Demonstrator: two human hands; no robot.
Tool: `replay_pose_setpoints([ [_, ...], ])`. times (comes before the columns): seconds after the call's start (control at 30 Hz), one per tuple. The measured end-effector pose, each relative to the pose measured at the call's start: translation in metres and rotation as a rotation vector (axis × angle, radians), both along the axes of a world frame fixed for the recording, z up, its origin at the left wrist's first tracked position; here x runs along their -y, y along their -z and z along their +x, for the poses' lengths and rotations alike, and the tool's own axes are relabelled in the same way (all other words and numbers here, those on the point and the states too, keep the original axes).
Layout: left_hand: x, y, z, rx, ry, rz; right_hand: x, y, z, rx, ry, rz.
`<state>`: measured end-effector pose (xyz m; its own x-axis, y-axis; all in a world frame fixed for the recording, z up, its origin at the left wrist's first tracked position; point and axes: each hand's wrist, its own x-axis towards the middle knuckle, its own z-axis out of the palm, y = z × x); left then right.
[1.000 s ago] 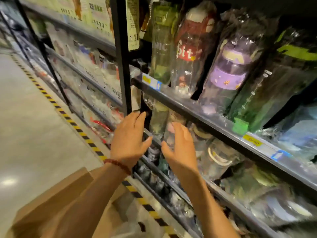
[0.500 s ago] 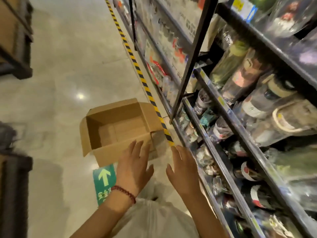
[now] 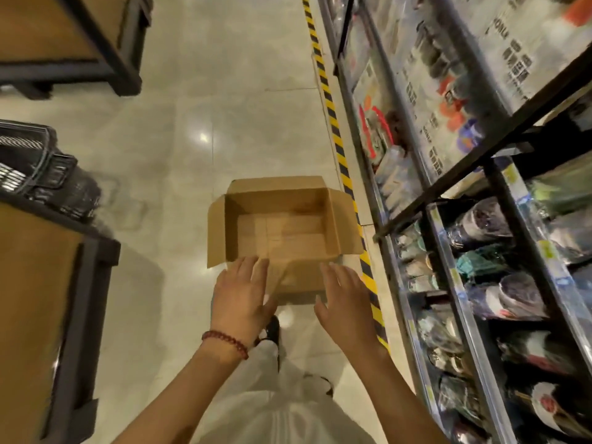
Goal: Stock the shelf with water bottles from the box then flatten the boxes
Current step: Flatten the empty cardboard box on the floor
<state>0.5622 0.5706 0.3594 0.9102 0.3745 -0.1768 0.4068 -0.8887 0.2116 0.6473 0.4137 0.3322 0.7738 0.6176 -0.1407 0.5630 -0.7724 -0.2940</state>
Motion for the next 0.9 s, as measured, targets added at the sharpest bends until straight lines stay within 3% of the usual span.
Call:
replay_pose_setpoints([
  [0.17, -0.051, 0.077, 0.048, -0.089, -0.038, -0.003, -0.056, 0.075, 0.049, -0.071, -0.017, -0.025],
  [0.47, -0.084, 0.328, 0.086, -0.221, -0.068, -0.005, -0.089, 0.309, 0.108, -0.193, -0.121, -0.213],
  [0.7, -0.085, 0.503, 0.091, -0.278, -0.083, 0.057, -0.075, 0.477, 0.132, -0.119, -0.191, -0.266],
  [0.9, -0.076, 0.559, 0.084, -0.083, -0.135, 0.100, -0.061, 0.542, 0.122, 0.195, -0.141, -0.027],
])
